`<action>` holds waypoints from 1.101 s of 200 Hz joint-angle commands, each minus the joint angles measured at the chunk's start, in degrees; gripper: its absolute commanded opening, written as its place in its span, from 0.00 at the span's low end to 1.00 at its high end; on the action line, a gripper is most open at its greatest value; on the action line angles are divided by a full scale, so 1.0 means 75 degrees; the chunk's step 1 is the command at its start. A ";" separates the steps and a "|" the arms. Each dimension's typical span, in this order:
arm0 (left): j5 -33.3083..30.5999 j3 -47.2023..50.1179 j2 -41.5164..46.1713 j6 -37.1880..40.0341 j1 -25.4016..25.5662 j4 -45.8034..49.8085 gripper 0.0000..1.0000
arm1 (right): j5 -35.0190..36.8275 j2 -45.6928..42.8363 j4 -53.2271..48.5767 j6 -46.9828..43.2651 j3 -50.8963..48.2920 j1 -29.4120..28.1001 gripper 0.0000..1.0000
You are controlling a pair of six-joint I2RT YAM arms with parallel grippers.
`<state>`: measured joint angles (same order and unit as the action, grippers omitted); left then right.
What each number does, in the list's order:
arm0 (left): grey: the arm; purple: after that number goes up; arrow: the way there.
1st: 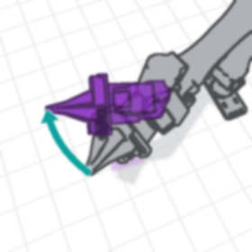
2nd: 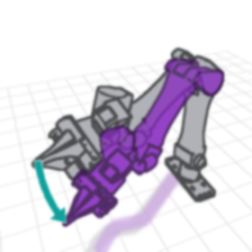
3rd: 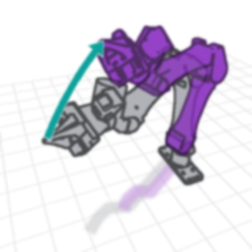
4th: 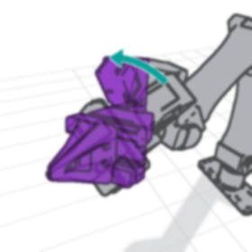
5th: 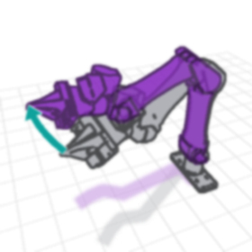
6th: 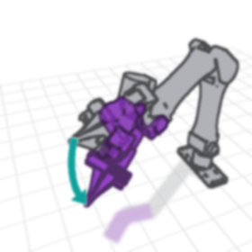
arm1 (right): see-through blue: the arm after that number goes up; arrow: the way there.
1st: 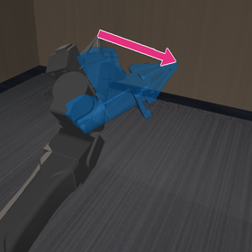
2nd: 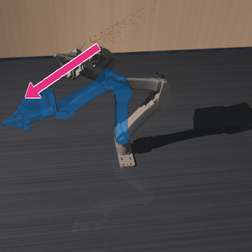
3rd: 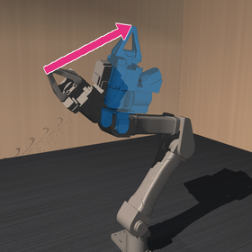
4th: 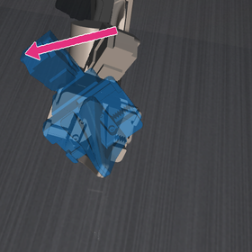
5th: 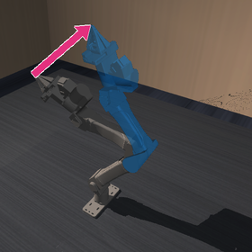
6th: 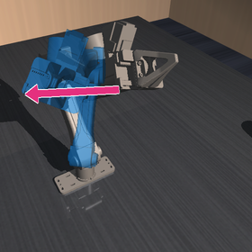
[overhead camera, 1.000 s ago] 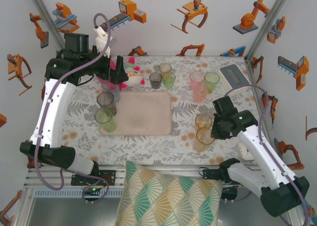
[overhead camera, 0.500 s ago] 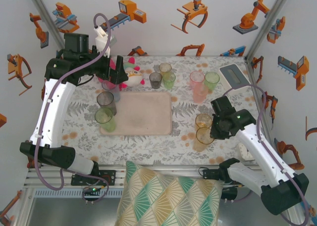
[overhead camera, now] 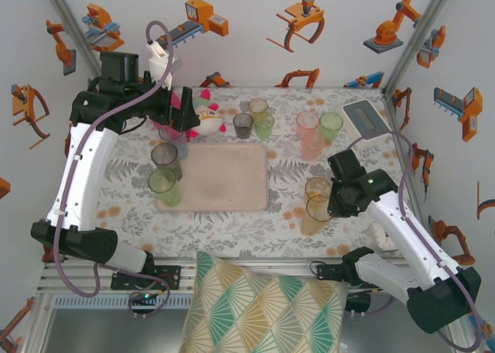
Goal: Place the glasses into the tray
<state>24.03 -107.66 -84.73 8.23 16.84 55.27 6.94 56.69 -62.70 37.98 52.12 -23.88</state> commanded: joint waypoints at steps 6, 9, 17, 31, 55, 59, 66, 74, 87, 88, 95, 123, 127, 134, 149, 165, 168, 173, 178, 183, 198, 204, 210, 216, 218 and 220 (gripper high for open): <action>0.0019 -0.0084 0.0141 0.0083 0.0028 -0.0047 1.00 | 0.0163 0.0036 -0.0280 0.0089 0.0097 -0.0086 0.03; 0.0020 -0.0085 0.0142 0.0079 0.0028 -0.0048 1.00 | 0.0159 0.0030 -0.0297 0.0092 0.0110 -0.0086 0.03; 0.0010 -0.0106 0.0148 0.0078 0.0028 -0.0043 1.00 | 0.0154 0.0008 -0.0331 0.0093 0.0148 -0.0104 0.03; -0.0012 -0.0133 0.0146 0.0075 0.0028 -0.0039 1.00 | 0.0129 -0.0055 -0.0394 0.0093 0.0227 -0.0133 0.03; -0.0140 -0.0154 0.0159 0.0057 0.0026 -0.0031 1.00 | 0.0136 -0.0194 -0.0563 0.0099 0.0390 -0.0163 0.03; -0.0190 -0.0154 0.0153 0.0052 0.0028 -0.0031 1.00 | 0.0139 -0.0212 -0.0589 0.0090 0.0411 -0.0160 0.03; -0.0260 -0.0154 0.0156 0.0036 0.0029 -0.0033 1.00 | 0.0126 -0.0254 -0.0634 0.0090 0.0455 -0.0168 0.03; -0.0345 -0.0163 0.0167 0.0020 0.0022 -0.0044 1.00 | 0.0112 -0.0300 -0.0668 0.0093 0.0509 -0.0172 0.03; -0.0455 -0.0188 0.0181 0.0012 0.0018 -0.0049 1.00 | 0.0061 -0.0321 -0.0713 0.0081 0.0581 -0.0179 0.02; -0.0464 -0.0183 0.0185 0.0008 0.0023 -0.0047 1.00 | 0.0054 -0.0319 -0.0712 0.0081 0.0583 -0.0179 0.02; -0.0505 -0.0208 0.0180 0.0006 0.0028 -0.0045 1.00 | 0.0005 -0.0337 -0.0711 0.0071 0.0618 -0.0201 0.02; -0.0700 -0.0324 0.0197 -0.0018 0.0016 -0.0045 1.00 | -0.0035 -0.0306 -0.0804 0.0056 0.0822 -0.0272 0.01; -0.0774 -0.0339 0.0188 -0.0050 0.0013 -0.0046 1.00 | -0.0037 -0.0296 -0.0826 0.0057 0.0857 -0.0294 0.01; -0.1019 -0.0384 0.0173 -0.0150 0.0008 -0.0055 1.00 | -0.0029 -0.0270 -0.0878 0.0058 0.0946 -0.0318 0.01; -0.1336 -0.0491 0.0119 -0.0285 -0.0045 -0.0045 1.00 | 0.0012 -0.0234 -0.0969 0.0080 0.1148 -0.0407 0.01; -0.1442 -0.0591 0.0095 -0.0310 -0.0118 -0.0039 0.99 | 0.0044 -0.0205 -0.1057 0.0103 0.1387 -0.0537 0.01; -0.1453 -0.0601 0.0091 -0.0303 -0.0119 -0.0036 0.99 | 0.0057 -0.0194 -0.1072 0.0110 0.1435 -0.0561 0.01; -0.1469 -0.0624 0.0086 -0.0290 -0.0126 -0.0033 0.99 | 0.0068 -0.0170 -0.1091 0.0116 0.1506 -0.0603 0.01; -0.1473 -0.0654 0.0075 -0.0299 -0.0138 -0.0033 0.99 | 0.0069 -0.0138 -0.1108 0.0116 0.1576 -0.0649 0.01; -0.1470 -0.0668 0.0060 -0.0298 -0.0146 -0.0035 0.99 | 0.0087 -0.0098 -0.1126 0.0116 0.1662 -0.0689 0.01; -0.1451 -0.0681 0.0049 -0.0292 -0.0150 -0.0049 0.99 | 0.0138 0.0081 -0.1144 0.0110 0.1875 -0.0859 0.01; -0.1456 -0.0677 0.0048 -0.0300 -0.0163 -0.0045 0.98 | 0.0172 0.0169 -0.1144 0.0104 0.1966 -0.0928 0.00; -0.1449 -0.0680 0.0041 -0.0289 -0.0162 -0.0056 0.98 | 0.0213 0.0265 -0.1152 0.0093 0.2076 -0.0997 0.00; -0.1457 -0.0669 0.0043 -0.0297 -0.0171 -0.0067 0.98 | 0.0254 0.0362 -0.1145 0.0082 0.2191 -0.1060 0.00; -0.1458 -0.0660 0.0043 -0.0297 -0.0171 -0.0068 0.98 | 0.0266 0.0401 -0.1139 0.0075 0.2224 -0.1076 0.00; -0.1452 -0.0655 0.0037 -0.0299 -0.0180 -0.0068 0.98 | 0.0278 0.0438 -0.1134 0.0068 0.2264 -0.1098 0.00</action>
<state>13.69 -111.42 -84.71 6.87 15.92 55.07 7.18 57.56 -70.41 37.98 65.19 -30.30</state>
